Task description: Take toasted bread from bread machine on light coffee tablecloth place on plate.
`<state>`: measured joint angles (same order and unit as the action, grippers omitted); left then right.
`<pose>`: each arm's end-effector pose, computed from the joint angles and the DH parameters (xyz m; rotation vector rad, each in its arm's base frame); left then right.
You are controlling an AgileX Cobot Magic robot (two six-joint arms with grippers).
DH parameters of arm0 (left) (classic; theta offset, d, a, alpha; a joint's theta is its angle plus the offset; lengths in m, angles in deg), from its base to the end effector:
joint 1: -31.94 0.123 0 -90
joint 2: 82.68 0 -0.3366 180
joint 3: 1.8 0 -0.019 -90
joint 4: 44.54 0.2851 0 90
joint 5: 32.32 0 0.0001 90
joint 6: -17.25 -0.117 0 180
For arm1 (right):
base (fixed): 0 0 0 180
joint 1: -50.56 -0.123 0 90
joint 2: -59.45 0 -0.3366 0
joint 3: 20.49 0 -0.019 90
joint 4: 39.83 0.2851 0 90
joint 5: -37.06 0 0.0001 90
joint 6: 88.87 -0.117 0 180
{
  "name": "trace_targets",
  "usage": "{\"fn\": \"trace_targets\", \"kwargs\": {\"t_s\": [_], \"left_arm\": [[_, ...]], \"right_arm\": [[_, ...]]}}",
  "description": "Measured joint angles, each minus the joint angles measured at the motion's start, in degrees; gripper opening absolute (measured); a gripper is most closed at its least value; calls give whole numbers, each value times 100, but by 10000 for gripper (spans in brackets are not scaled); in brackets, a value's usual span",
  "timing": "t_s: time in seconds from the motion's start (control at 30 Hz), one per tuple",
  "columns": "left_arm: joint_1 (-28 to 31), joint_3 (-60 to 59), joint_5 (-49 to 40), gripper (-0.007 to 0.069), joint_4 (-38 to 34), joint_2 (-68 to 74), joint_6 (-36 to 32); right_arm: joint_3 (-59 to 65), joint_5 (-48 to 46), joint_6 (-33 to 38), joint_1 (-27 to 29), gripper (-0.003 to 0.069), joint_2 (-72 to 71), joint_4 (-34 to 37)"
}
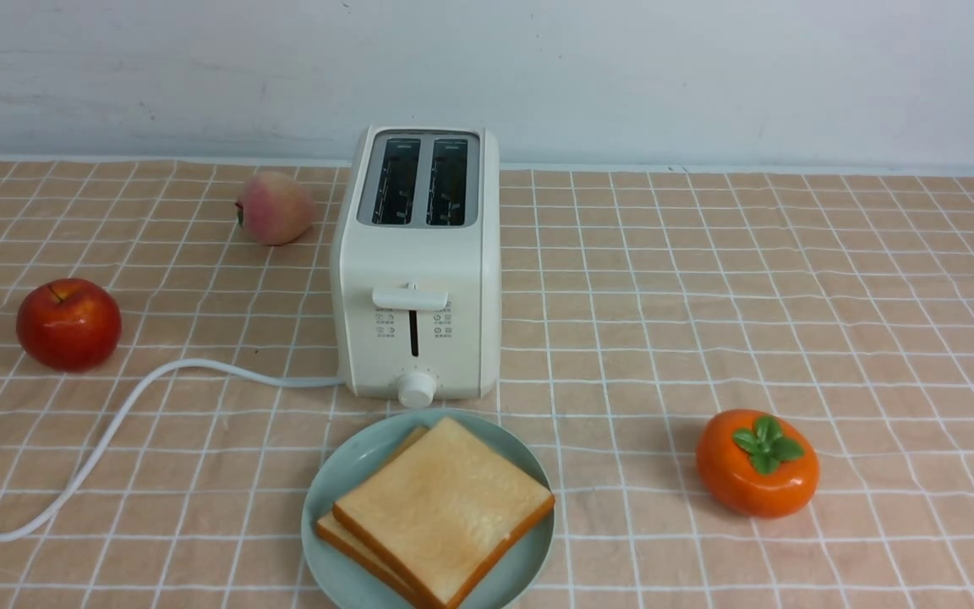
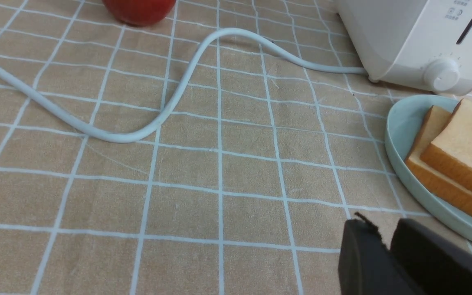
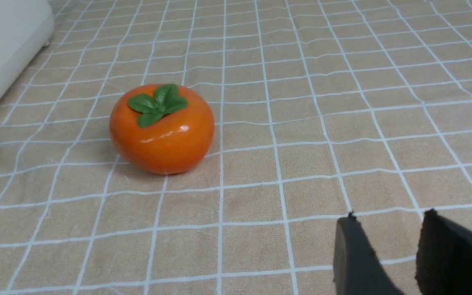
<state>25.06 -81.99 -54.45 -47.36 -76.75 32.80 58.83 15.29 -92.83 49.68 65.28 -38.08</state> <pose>0.0588 -0.0093 0.1593 -0.1742 1.8931 -0.3154 0.0595 0.0022 0.1661 0.0688 1.8656 0.0886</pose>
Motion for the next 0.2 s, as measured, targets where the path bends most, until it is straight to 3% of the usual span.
{"fn": "trace_targets", "kwargs": {"t_s": [0.2], "left_arm": [[0, 0, 0, 104, 0, 0, 0]], "right_arm": [[0, 0, 0, 0, 239, 0, 0]]}}
